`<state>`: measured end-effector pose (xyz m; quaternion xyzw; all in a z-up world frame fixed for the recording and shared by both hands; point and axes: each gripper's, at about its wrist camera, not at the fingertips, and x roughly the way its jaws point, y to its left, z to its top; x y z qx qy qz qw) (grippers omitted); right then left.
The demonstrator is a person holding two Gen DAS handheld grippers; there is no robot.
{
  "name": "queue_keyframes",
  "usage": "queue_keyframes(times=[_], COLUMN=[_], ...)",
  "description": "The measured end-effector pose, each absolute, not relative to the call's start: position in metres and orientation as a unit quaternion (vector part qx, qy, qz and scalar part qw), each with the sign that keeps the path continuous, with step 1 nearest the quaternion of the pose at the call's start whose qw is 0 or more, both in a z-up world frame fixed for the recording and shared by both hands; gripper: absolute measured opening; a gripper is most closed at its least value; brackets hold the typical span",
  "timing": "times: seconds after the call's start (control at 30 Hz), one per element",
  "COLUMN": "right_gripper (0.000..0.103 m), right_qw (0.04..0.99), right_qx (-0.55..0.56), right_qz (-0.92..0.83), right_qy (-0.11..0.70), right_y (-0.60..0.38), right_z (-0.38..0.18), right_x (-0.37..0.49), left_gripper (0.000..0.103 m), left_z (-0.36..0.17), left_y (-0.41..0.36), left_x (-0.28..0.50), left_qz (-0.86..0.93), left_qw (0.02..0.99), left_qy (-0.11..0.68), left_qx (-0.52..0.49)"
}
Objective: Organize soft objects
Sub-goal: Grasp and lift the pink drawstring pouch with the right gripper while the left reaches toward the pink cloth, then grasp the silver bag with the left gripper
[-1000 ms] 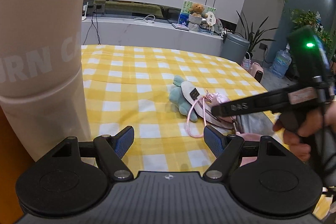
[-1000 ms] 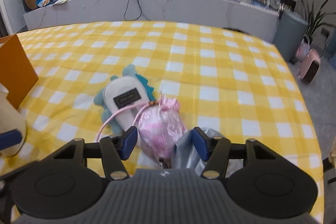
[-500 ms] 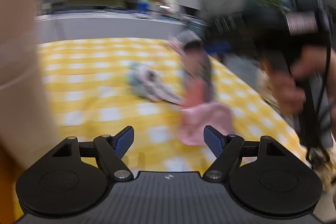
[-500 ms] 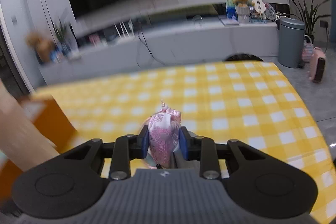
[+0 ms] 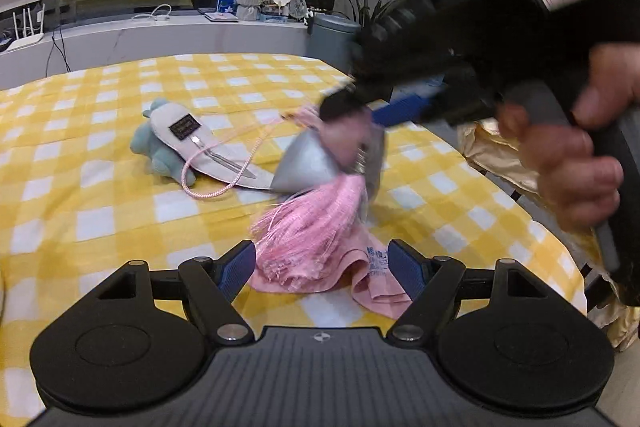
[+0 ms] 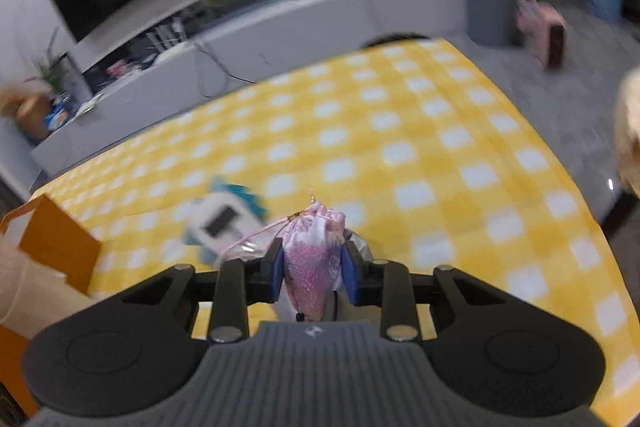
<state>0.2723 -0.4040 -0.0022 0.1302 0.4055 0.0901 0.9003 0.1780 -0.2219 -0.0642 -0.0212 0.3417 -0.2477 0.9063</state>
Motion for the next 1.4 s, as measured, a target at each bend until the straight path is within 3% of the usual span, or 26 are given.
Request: queue_keyframes(times=[0.03,0.13,0.2,0.3,0.37,0.43,0.47,0.5,0.57,0.73,0.87,1.07,1.17,1.3,1.37,1.4], right_gripper=[0.029,0.029,0.034,0.045,0.046,0.054,0.057,0.051,0.031,0.029,0.043,0.043,0.033,0.029,0.012,0.01], right_qw=[0.897,0.89,0.887,0.884,0.883,0.882,0.881,0.879,0.877,0.891,0.893,0.885,0.893,0.895,0.891,0.89], right_qx=[0.14,0.156,0.162,0.173,0.177,0.177,0.176,0.177,0.176,0.148,0.148,0.159,0.128,0.138,0.168,0.182], right_qz=[0.081,0.055,0.039,0.033,0.027,0.027,0.027,0.03,0.044,0.038,0.029,0.001,-0.008,-0.003,-0.001,0.004], right_qy=[0.412,0.426,0.43,0.433,0.433,0.437,0.438,0.441,0.446,0.428,0.423,0.437,0.431,0.423,0.421,0.418], right_y=[-0.413,-0.432,-0.44,-0.446,-0.448,-0.45,-0.45,-0.451,-0.447,-0.441,-0.446,-0.468,-0.466,-0.471,-0.481,-0.485], right_z=[-0.007,-0.018,-0.024,-0.029,-0.031,-0.033,-0.034,-0.035,-0.039,-0.034,-0.025,-0.034,-0.034,-0.03,-0.025,-0.024], right_x=[0.273,0.273,0.273,0.271,0.274,0.277,0.277,0.278,0.28,0.279,0.274,0.273,0.274,0.271,0.267,0.265], left_gripper=[0.077,0.049,0.025,0.016,0.022,0.058,0.086,0.088,0.086,0.086,0.086,0.086,0.086,0.086,0.086,0.086], left_z=[-0.065,-0.069,-0.071,-0.072,-0.072,-0.069,-0.067,-0.063,-0.056,-0.042,-0.037,-0.036,-0.041,-0.045,-0.043,-0.04], left_y=[-0.223,-0.225,-0.225,-0.222,-0.215,-0.206,-0.202,-0.198,-0.193,-0.192,-0.191,-0.187,-0.187,-0.192,-0.195,-0.196], left_x=[0.18,0.188,0.186,0.18,0.174,0.167,0.163,0.158,0.15,0.14,0.137,0.139,0.141,0.14,0.14,0.14], left_qz=[-0.253,-0.255,-0.242,-0.246,-0.247,-0.245,-0.245,-0.243,-0.24,-0.243,-0.254,-0.26,-0.258,-0.259,-0.261,-0.26], left_qw=[0.903,0.891,0.898,0.9,0.898,0.898,0.9,0.905,0.913,0.918,0.913,0.907,0.903,0.899,0.899,0.9], left_qy=[0.346,0.374,0.365,0.358,0.363,0.365,0.36,0.349,0.329,0.315,0.319,0.33,0.341,0.353,0.351,0.348], left_qx=[-0.024,-0.044,-0.039,-0.019,-0.019,-0.025,-0.027,-0.029,-0.023,0.002,-0.003,-0.025,-0.031,-0.022,-0.015,-0.013])
